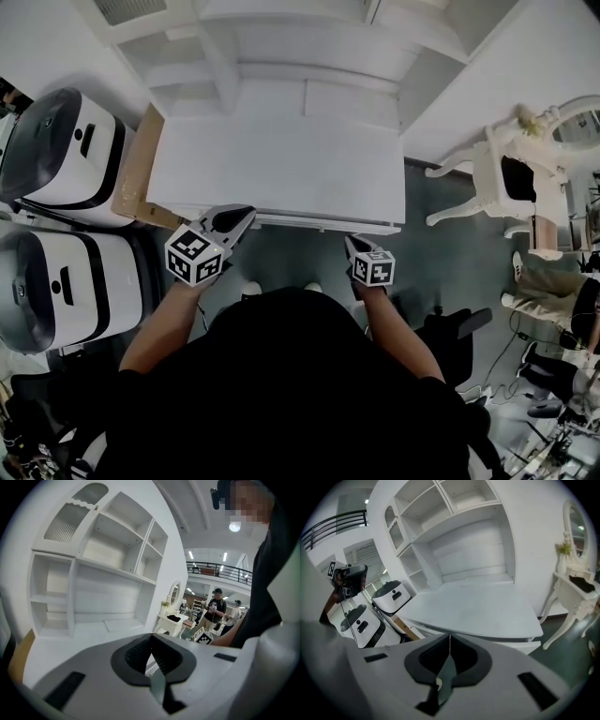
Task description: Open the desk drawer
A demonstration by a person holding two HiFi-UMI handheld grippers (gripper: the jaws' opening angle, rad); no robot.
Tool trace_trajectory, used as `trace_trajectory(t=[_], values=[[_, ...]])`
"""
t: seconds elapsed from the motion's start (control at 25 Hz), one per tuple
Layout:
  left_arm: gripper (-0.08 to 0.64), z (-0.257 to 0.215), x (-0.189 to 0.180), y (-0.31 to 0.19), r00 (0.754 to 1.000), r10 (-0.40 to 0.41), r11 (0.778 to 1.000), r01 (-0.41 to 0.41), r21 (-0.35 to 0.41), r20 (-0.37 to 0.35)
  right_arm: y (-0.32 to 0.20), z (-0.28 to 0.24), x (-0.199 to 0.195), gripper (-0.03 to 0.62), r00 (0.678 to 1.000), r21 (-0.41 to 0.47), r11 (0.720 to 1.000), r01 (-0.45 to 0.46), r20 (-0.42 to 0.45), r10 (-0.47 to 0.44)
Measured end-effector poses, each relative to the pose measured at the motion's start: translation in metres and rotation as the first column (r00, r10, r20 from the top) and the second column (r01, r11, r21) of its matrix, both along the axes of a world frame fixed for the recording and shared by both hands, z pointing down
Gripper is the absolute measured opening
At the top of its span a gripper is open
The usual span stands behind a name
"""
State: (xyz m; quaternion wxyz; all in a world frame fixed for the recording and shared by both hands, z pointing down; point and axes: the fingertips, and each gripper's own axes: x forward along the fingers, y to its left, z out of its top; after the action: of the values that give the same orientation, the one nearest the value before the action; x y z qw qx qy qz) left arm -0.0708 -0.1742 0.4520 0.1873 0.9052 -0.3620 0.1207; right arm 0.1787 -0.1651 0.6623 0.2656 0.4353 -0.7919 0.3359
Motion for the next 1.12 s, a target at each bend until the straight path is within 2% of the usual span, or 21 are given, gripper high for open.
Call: trace_trajectory(t=[0.24,0.36,0.56,0.8,1.12], values=[[0.008,0.012,-0.006,0.000,0.999,-0.039,0.999,0.039,-0.033,0.015,0.004,0.044,-0.012,0.005,0.995,-0.099,0.991,0.092,-0.021,-0.094],[0.008,0.019,-0.010,0.002,0.998,-0.054,0.997,0.055,-0.050,0.017,0.006,0.064,-0.018,0.034,0.992,-0.137,0.984,0.115,-0.033,-0.120],[0.008,0.031,-0.016,0.007,0.996,-0.078,0.993,0.081,-0.082,0.031,0.005,0.091,-0.031,0.038,0.986,-0.183,0.972,0.149,-0.050,-0.161],[0.008,0.046,-0.024,0.013,0.994,-0.095,0.987,0.101,-0.126,0.047,-0.003,0.123,-0.037,0.052,0.985,-0.224,0.964,0.146,-0.062,-0.163],[0.008,0.063,-0.037,0.020,0.992,-0.111,0.976,0.121,-0.180,0.065,-0.014,0.165,-0.040,0.067,0.990,-0.273,0.957,0.094,-0.078,-0.119]])
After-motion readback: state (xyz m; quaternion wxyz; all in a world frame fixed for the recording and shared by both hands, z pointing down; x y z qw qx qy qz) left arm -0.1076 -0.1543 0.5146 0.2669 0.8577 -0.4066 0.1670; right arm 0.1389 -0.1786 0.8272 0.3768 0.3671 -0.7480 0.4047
